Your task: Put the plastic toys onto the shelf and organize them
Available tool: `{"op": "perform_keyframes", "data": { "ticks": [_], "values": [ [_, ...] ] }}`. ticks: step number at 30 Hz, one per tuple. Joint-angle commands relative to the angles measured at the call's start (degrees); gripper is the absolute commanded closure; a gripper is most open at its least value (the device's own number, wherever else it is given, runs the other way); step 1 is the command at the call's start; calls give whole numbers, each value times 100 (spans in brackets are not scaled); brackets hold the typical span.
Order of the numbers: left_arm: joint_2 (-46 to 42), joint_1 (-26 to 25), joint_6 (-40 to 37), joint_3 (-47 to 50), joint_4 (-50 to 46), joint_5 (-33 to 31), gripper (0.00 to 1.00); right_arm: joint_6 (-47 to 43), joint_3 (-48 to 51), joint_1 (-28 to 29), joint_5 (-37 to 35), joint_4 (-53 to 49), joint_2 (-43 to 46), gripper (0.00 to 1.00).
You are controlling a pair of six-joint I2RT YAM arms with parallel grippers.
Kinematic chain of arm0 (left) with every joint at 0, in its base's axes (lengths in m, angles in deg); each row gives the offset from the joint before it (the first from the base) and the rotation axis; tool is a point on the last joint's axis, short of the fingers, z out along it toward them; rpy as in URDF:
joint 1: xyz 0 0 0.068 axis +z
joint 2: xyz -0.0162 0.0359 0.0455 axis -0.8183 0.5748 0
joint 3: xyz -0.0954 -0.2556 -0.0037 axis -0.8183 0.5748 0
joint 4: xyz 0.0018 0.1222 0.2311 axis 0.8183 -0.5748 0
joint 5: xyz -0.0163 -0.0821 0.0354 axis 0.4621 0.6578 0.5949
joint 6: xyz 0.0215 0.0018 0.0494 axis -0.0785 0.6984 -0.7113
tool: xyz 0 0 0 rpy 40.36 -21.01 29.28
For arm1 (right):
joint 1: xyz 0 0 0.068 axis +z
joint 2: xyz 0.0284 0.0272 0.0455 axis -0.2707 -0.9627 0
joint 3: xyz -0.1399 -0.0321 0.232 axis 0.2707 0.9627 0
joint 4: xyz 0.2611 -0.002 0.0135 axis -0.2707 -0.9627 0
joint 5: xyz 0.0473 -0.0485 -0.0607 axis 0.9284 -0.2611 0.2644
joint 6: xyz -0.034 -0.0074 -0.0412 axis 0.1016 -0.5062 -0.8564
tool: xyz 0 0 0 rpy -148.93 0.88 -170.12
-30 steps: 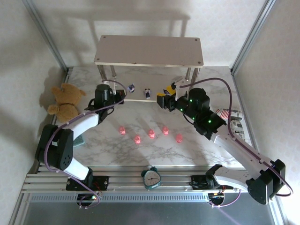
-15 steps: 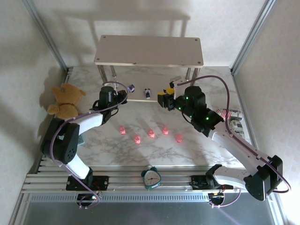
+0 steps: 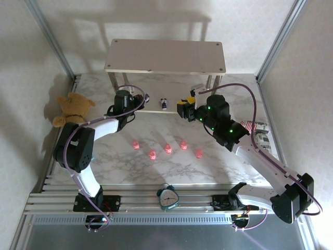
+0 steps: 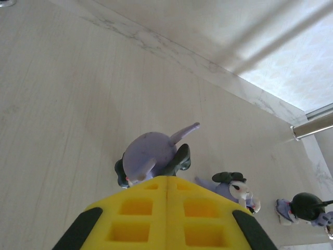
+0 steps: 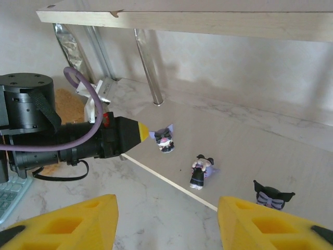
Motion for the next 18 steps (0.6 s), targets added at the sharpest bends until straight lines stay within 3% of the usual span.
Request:
{"op": "perform_keyframes", "data": {
  "ticks": [1,18],
  "values": [
    [76,65,65,-181,-160,-40,100,-19,-76,-71,20,108,-9,45],
    [250,134,134,-271,-452,-254,100,16,-24,-113,8,87,130,44]
  ]
}}
